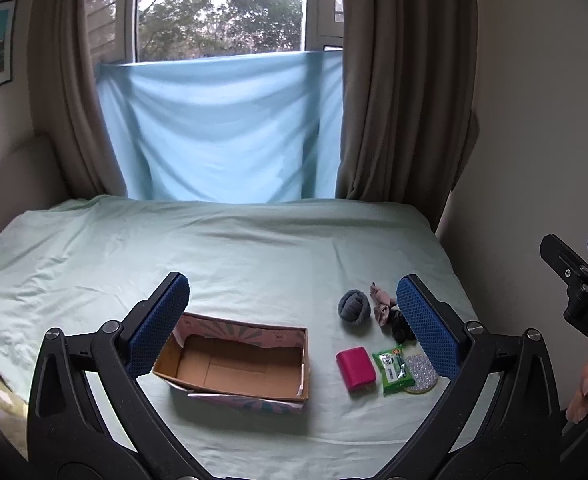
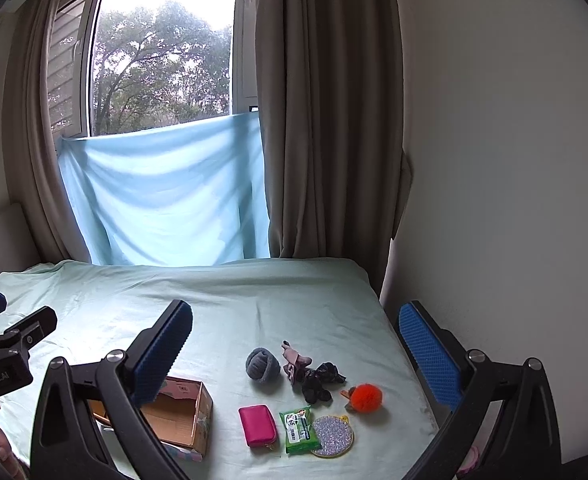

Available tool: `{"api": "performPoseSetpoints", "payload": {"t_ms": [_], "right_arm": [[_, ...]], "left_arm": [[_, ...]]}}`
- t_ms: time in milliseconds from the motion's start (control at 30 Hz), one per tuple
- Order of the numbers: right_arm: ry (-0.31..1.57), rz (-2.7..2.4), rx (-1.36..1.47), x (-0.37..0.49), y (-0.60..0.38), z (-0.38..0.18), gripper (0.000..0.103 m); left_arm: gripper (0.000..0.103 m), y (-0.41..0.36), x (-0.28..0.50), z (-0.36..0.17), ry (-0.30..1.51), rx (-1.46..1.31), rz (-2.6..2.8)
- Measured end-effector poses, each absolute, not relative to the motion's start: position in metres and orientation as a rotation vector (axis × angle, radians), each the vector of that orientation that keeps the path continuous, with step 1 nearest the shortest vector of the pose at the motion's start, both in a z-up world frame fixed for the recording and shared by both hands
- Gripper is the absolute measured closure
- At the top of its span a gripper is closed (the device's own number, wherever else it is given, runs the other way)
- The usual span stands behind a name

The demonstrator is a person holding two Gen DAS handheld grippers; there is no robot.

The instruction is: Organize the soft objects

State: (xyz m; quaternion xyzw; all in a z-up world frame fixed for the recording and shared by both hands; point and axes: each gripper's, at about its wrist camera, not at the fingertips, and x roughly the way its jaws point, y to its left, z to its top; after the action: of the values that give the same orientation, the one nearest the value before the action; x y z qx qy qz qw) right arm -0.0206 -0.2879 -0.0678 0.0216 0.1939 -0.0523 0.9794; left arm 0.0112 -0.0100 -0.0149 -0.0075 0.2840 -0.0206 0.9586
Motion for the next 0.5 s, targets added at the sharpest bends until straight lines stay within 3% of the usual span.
{"api": "performPoseSetpoints", "payload": {"t_ms": [267, 500], "right_arm": [[0.483, -0.095, 0.047, 0.009, -0.326, -0.102, 0.0], [0.606, -0.122, 0.085, 0.053, -0.377, -0.172, 0.0]], "left_arm": [[0.0, -0.049, 0.05, -0.05, 0.699, -0.043, -0.07], [0.0, -0.097, 0.093, -0.131, 0.884, -0.055, -0.086]]}}
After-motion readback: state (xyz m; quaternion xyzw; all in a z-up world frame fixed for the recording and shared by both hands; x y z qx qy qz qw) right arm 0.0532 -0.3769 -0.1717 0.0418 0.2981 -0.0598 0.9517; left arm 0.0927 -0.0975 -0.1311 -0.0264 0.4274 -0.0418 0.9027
